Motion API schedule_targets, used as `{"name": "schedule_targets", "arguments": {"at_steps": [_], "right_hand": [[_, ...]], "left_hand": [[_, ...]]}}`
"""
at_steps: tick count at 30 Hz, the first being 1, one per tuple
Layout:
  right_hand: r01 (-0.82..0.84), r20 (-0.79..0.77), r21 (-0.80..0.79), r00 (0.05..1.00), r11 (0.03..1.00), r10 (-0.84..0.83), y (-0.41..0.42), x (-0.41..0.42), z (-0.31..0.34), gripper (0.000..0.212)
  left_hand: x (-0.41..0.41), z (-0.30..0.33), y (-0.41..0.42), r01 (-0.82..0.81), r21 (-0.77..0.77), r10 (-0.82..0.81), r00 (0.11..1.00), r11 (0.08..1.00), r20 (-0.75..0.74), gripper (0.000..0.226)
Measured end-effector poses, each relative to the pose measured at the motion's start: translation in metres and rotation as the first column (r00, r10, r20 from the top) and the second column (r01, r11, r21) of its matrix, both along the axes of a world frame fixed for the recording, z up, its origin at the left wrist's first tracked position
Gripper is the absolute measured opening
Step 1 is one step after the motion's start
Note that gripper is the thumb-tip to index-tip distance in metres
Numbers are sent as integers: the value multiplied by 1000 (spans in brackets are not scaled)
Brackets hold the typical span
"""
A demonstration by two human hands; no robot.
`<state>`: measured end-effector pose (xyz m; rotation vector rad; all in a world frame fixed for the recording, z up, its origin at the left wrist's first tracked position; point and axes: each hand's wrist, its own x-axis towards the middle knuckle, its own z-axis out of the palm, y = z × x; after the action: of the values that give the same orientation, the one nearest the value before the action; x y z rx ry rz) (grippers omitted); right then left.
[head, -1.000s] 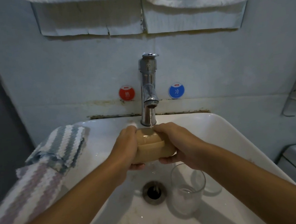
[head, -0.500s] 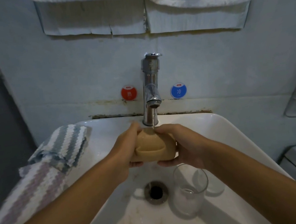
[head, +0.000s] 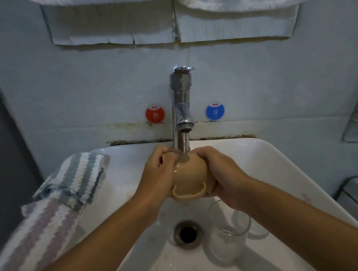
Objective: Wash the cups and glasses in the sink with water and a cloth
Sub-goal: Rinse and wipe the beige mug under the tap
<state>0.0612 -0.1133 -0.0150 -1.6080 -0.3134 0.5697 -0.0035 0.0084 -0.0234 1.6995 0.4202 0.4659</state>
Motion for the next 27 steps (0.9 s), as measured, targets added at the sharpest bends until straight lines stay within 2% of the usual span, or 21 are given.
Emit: {"name": "schedule_targets", "arguments": {"at_steps": [6,8,12,16,21,24,27], "right_hand": [[64,-43,-19,997,998,-65,1,-4,3,22],[92,-11,-36,996,995,-92,1,-4,4,22],[208,40,-26,978,978,-207,2,-1,5,22],[268,-21,1,963,963,-268,2,0,5,23],[265,-75,38,962,964,-262,3,-4,8,24],[271,-70,36,961,962,-268,3,-4,8,24],[275,-46,35,961,961,-273,4,-4,6,23]], "left_hand": [[2,-6,-1,-22,111,20,1000,994,23,28],[2,-6,-2,18,107,-21,1000,994,20,26],[3,-6,-8,128,124,-130,991,984,11,43],[7,-6,-8,106,187,-121,990,976,66,47],[8,-4,-7,12,96,-24,991,995,130,33],[9,-6,-7,-28,44,24,995,999,98,36],[7,-5,-9,14,46,-18,996,999,88,40]]}}
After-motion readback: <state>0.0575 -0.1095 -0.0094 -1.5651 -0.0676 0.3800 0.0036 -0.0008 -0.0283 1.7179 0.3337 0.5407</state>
